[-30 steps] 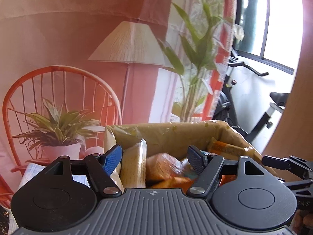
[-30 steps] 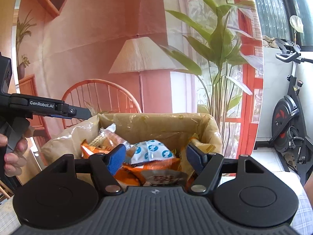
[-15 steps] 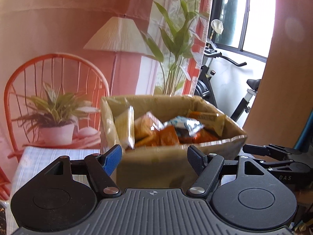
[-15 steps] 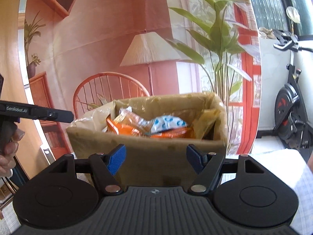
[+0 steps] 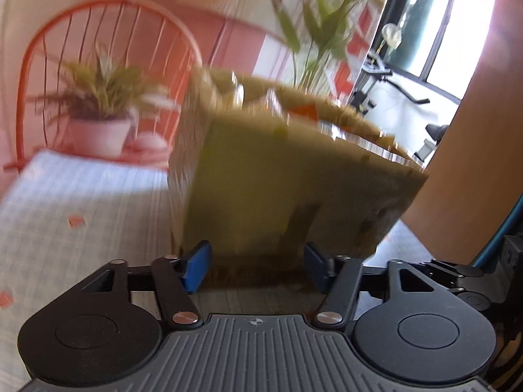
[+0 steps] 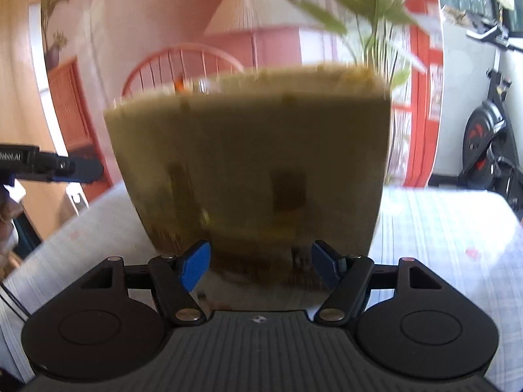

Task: Organize snacks
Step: 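Lower both tools to the clear packet and orange sausage packet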

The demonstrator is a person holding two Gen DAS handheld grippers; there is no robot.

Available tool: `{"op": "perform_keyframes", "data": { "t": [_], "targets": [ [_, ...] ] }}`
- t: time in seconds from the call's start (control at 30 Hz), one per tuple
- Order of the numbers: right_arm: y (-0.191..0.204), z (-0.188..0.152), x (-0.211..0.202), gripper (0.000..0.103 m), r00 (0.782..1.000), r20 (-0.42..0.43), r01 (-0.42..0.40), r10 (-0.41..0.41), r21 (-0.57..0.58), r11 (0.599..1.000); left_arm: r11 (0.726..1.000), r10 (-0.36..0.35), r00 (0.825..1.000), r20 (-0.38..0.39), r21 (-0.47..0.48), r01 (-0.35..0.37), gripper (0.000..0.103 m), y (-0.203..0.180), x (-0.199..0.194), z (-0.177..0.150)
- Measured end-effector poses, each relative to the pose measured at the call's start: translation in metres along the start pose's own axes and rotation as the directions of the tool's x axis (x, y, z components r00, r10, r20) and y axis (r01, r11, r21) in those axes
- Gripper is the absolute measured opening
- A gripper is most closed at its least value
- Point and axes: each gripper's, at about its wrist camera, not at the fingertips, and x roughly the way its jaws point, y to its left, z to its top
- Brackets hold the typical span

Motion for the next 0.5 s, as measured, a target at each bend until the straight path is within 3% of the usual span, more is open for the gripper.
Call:
{"op": "perform_keyframes", "data": {
  "t": [0.23,0.5],
  "targets": [
    [-0.008,-0.032,0.027,0.071,0.996,-0.088,0.019,-0.028,-0.096,0.995,0.995,-0.059,0.991,-0.122,-0.087,0.049,0.043,0.003,0.035,-0.036],
    [0.004,-0.035,0.050,0.071,0.989,-0.149,-0.065,0.023,-0.289,0.955,0.990,-0.109,0.969,-0.223,-0.114,0.085,0.037,-0.004,0.070,-0.059]
  ]
}}
